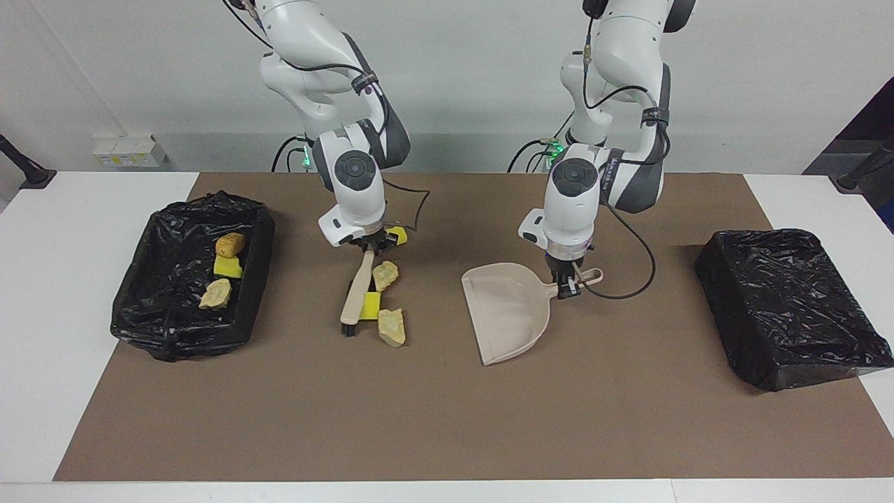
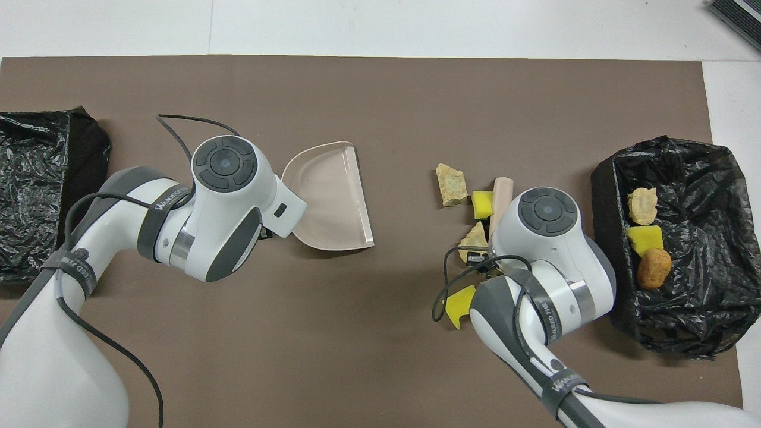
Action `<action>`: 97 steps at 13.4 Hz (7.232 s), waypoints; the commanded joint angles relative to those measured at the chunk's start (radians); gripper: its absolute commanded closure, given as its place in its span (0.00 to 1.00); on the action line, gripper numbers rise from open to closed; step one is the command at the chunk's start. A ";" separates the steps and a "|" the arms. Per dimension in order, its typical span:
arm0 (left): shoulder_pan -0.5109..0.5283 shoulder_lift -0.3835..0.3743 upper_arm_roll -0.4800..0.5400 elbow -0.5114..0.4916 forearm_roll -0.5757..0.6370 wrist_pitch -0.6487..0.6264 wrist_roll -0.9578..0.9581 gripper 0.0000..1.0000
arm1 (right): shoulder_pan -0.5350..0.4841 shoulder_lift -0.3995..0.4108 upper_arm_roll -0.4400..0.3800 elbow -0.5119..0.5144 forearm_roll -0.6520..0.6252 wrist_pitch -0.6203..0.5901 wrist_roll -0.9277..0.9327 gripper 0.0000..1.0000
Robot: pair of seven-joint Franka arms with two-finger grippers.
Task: Sweep and dump trash in bin
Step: 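Sweep the pieces toward the dustpan with the right gripper while the left gripper holds it, then draw the brush back with the right gripper away from the dustpan, then sweep the sponge and bread pieces into the dustpan with the right gripper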
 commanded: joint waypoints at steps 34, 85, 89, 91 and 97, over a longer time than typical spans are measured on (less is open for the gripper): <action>0.031 -0.054 0.013 -0.081 0.067 0.014 -0.110 1.00 | -0.084 -0.425 0.252 -0.226 0.254 -0.347 0.040 1.00; 0.031 -0.058 0.010 -0.096 0.058 0.039 -0.037 1.00 | 0.036 0.381 0.224 0.484 -0.229 -0.281 -0.235 1.00; 0.044 -0.058 0.010 -0.096 0.056 0.040 -0.027 1.00 | 0.051 0.381 0.339 0.455 -0.228 -0.218 -0.229 1.00; 0.047 -0.057 0.010 -0.096 0.058 0.045 -0.027 1.00 | 0.051 0.381 0.368 0.450 -0.228 -0.200 -0.267 1.00; 0.043 -0.057 0.010 -0.096 0.056 0.056 -0.030 1.00 | -0.076 0.363 0.413 0.530 -0.238 -0.405 -0.342 1.00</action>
